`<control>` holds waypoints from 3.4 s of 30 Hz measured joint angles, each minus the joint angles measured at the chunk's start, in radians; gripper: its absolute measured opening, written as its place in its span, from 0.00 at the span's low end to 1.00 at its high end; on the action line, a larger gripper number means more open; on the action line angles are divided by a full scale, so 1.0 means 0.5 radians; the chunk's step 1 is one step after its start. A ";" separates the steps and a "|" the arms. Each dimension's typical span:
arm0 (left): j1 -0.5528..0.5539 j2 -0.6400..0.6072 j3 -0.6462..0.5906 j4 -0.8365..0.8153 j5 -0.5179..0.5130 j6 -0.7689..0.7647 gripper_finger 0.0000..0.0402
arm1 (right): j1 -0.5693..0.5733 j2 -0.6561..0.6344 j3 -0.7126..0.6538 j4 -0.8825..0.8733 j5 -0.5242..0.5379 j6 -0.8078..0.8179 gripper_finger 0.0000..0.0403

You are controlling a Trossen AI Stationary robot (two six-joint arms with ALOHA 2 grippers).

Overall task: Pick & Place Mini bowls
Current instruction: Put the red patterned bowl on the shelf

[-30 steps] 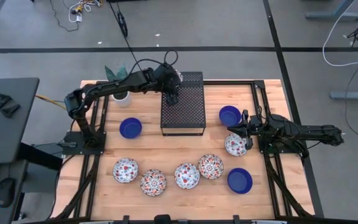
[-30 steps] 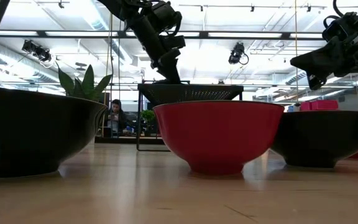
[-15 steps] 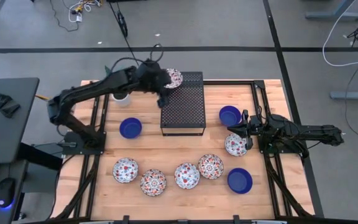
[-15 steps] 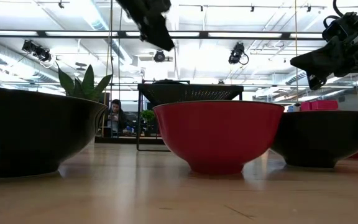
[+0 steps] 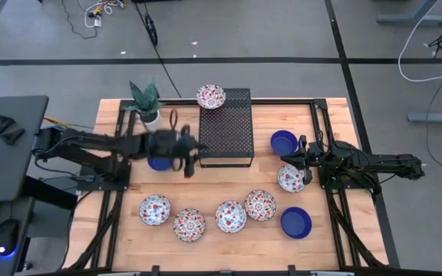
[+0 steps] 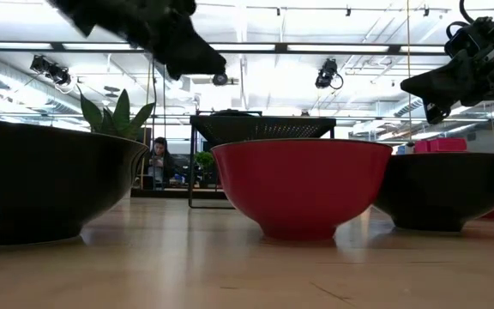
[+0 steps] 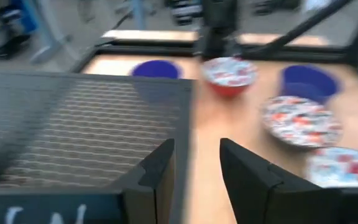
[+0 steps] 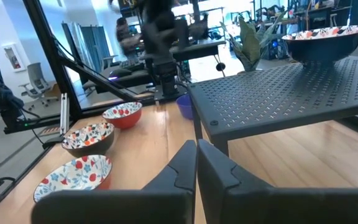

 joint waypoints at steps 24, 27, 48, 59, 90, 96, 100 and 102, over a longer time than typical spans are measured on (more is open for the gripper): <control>-0.486 -0.002 -0.356 0.374 -0.601 -0.168 0.26 | 0.030 0.093 0.002 1.175 -0.027 0.231 0.04; -0.468 -0.002 -0.356 0.377 -0.599 -0.181 0.26 | 0.137 0.277 0.003 1.269 -0.074 0.218 0.04; -0.831 -0.002 -0.356 0.397 -0.948 -0.495 0.26 | 0.936 1.598 1.055 -0.509 0.483 0.208 0.06; -0.811 -0.001 -0.356 0.394 -0.965 -0.488 0.26 | 0.943 1.839 1.334 -1.469 0.199 0.665 0.20; -0.741 0.023 -0.356 0.405 -0.970 -0.459 0.26 | 1.052 2.269 1.155 -1.589 0.480 0.940 0.39; -0.741 0.046 -0.356 0.402 -0.967 -0.458 0.26 | 1.083 2.269 1.155 -1.589 0.469 0.963 0.18; -0.741 0.062 -0.355 0.418 -0.969 -0.460 0.26 | 1.124 2.266 1.161 -1.594 0.466 0.961 0.03; -0.741 0.068 -0.356 0.401 -0.968 -0.460 0.26 | 1.150 2.268 1.199 -1.616 0.474 0.984 0.04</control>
